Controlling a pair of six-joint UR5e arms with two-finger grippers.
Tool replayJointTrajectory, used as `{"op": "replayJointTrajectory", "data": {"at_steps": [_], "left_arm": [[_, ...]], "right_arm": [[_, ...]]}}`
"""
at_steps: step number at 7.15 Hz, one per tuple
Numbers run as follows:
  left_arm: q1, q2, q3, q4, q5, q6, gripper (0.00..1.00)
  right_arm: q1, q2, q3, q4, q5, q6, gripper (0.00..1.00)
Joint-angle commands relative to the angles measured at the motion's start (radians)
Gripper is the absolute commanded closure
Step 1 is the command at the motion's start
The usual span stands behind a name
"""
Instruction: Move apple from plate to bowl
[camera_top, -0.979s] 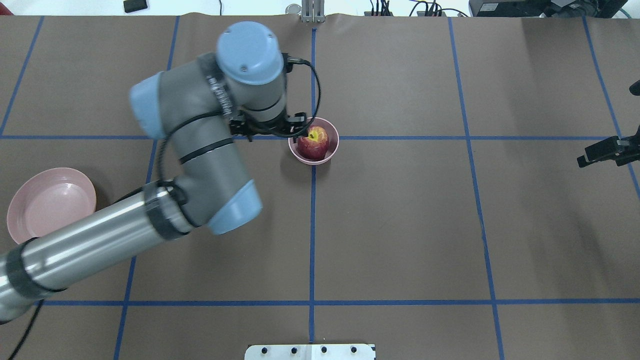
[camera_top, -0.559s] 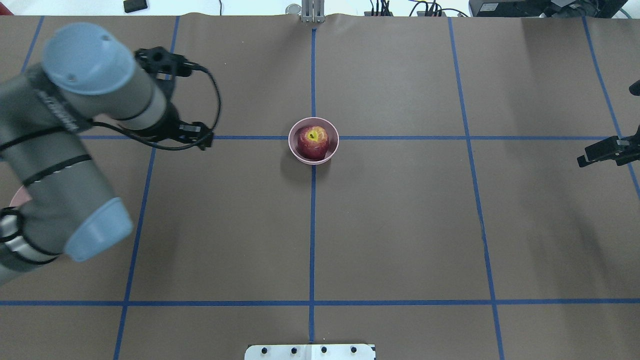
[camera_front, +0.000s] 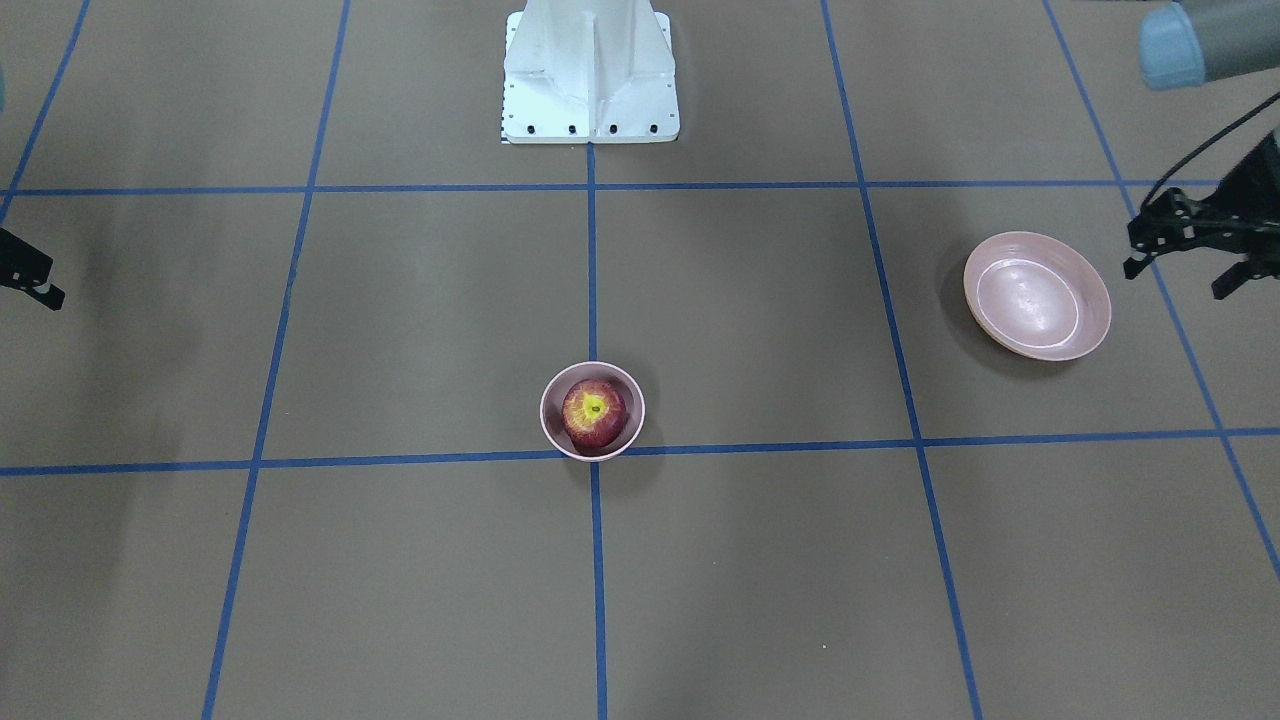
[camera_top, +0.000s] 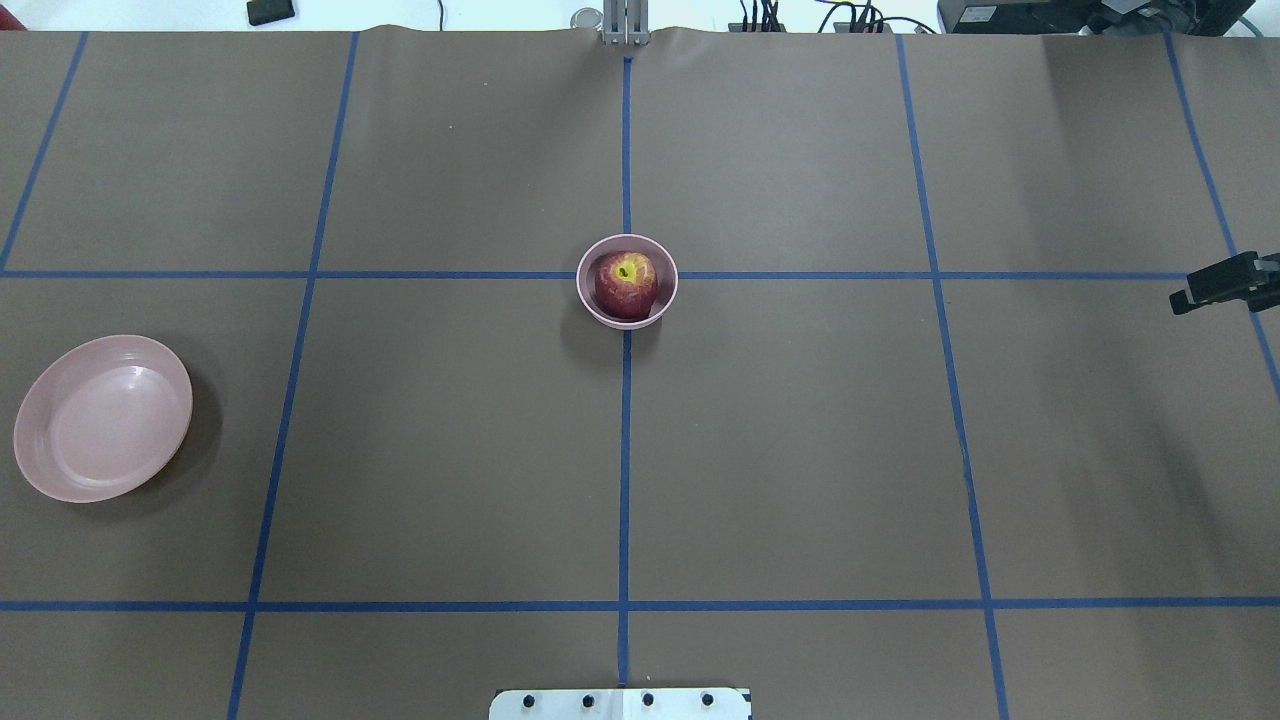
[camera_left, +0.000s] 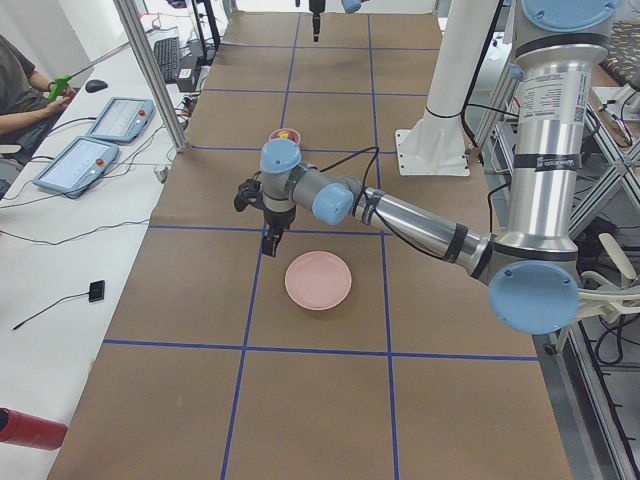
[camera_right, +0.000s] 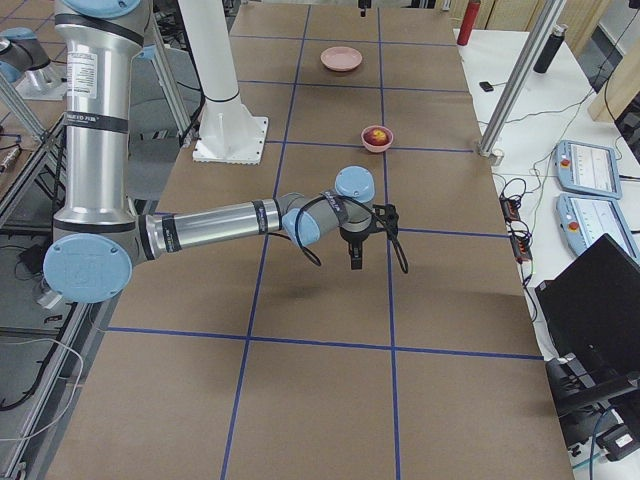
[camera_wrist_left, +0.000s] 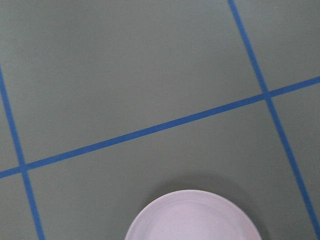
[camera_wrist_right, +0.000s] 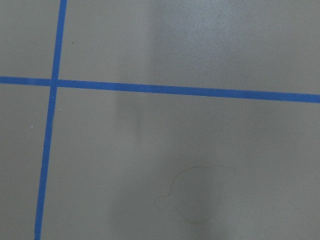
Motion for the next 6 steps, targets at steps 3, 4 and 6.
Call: {"op": "replayJointTrajectory", "data": {"at_steps": [3,4,6], "left_arm": [[-0.037,0.003,0.091,-0.009,-0.026,0.064,0.02],[-0.038,0.002,0.087,-0.011,-0.029,0.061,0.02],[-0.034,-0.015,0.020,-0.008,-0.022,0.023,0.02]], "right_arm": [[0.041,-0.013,-0.013,-0.003,-0.005,-0.079,0.00],[0.041,-0.013,-0.024,-0.003,-0.005,-0.096,0.00],[0.041,-0.022,-0.023,-0.001,-0.005,-0.096,0.00]]}}
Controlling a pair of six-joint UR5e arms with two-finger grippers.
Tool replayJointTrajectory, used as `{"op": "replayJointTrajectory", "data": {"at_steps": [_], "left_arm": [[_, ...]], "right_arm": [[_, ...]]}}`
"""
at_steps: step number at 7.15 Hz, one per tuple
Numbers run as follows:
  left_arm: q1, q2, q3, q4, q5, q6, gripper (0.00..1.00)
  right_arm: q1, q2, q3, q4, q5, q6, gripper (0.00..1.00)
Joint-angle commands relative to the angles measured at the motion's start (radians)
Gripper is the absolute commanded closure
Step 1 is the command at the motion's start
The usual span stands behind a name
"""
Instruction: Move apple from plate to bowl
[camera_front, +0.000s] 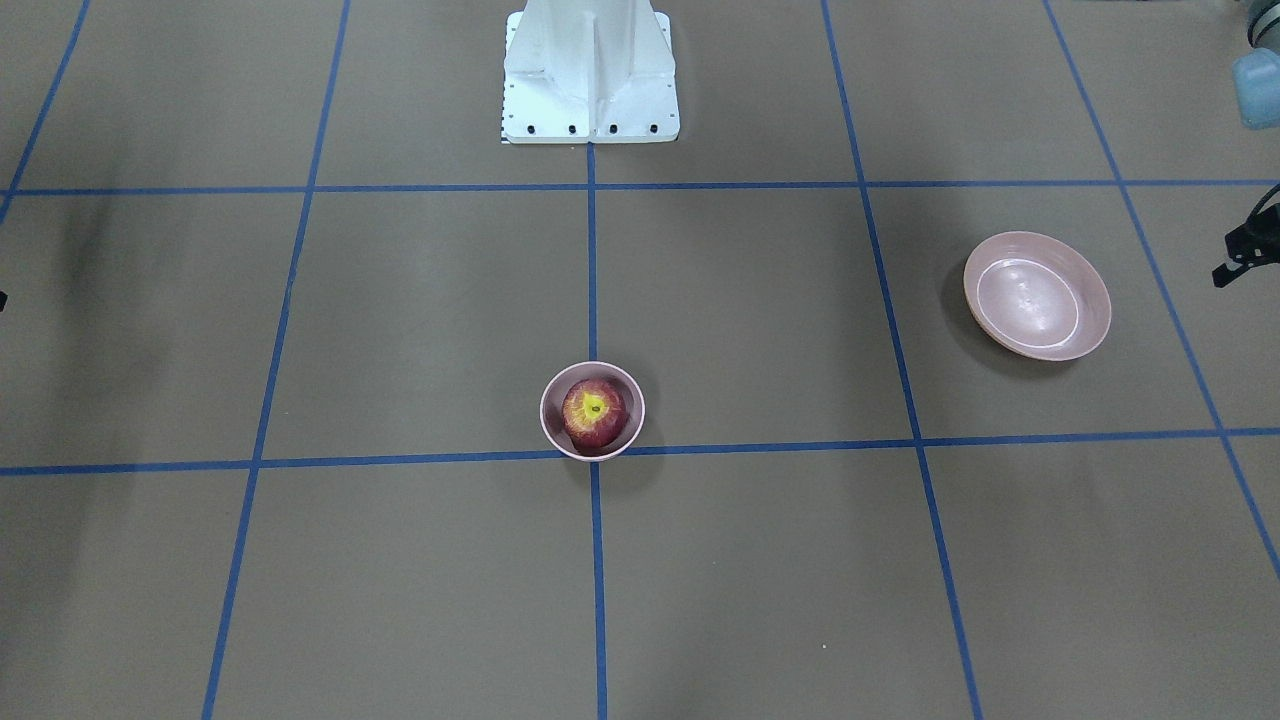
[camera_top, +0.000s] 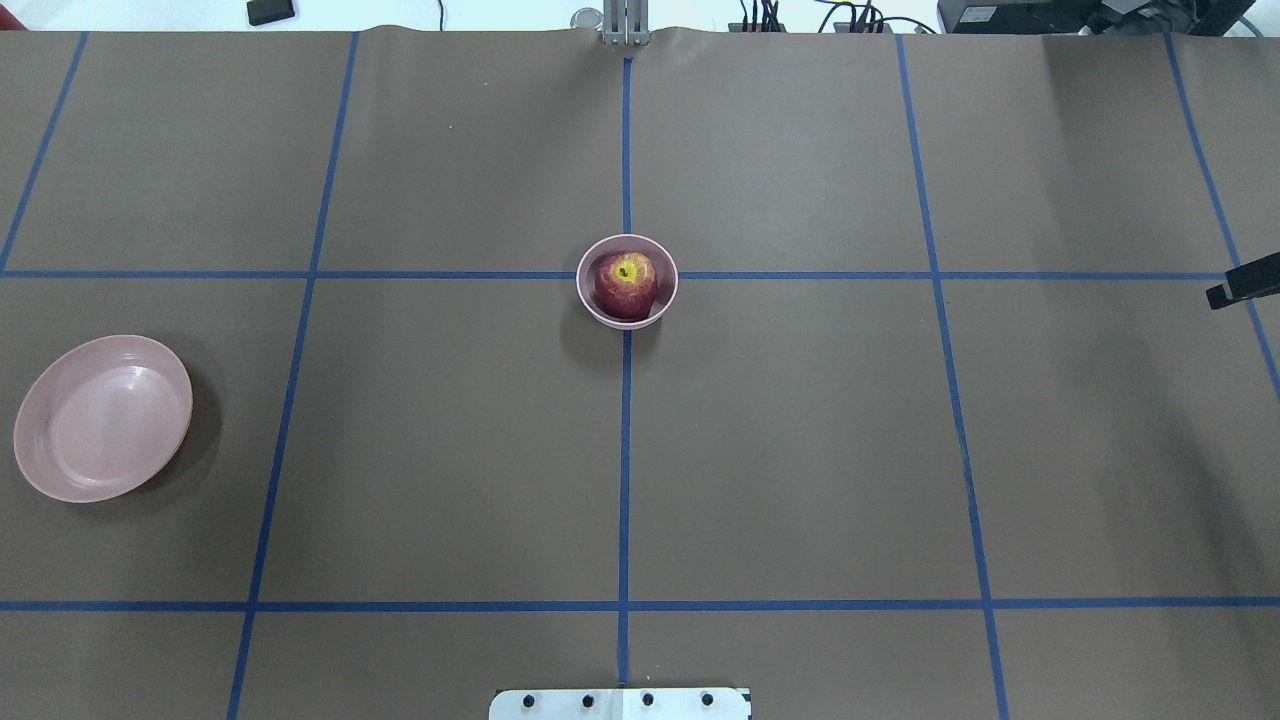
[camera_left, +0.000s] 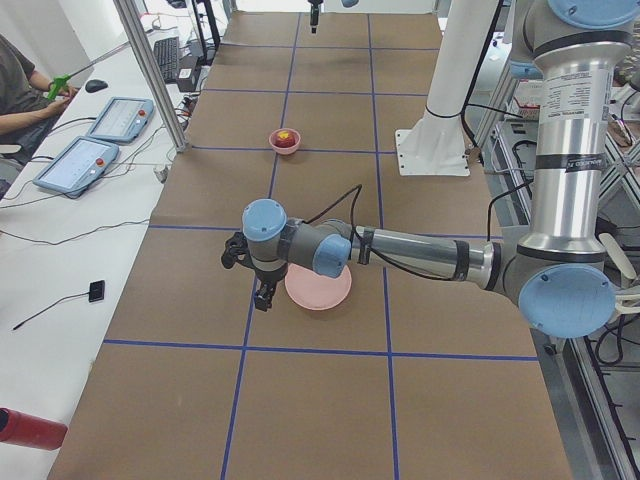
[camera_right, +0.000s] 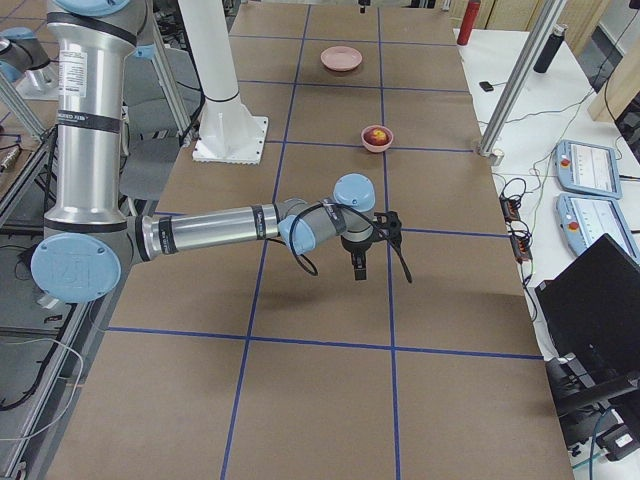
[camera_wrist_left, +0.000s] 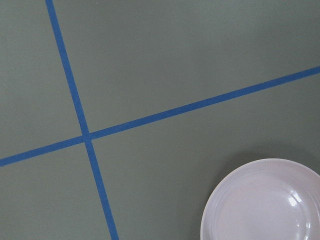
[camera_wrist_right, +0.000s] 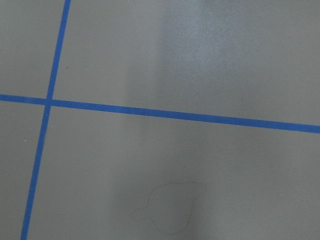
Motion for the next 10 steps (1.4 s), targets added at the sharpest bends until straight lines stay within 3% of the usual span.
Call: {"op": "replayJointTrajectory", "data": {"at_steps": [1,10], "left_arm": [[0.001,0.009,-0.064,0.001,0.005,-0.027,0.02],[-0.001,0.079,-0.141,-0.030,-0.008,-0.038,0.02]], "right_arm": [[-0.001,-0.007,0.000,0.000,0.000,-0.002,0.00],[-0.004,-0.007,0.001,0.001,-0.003,-0.002,0.00]]}}
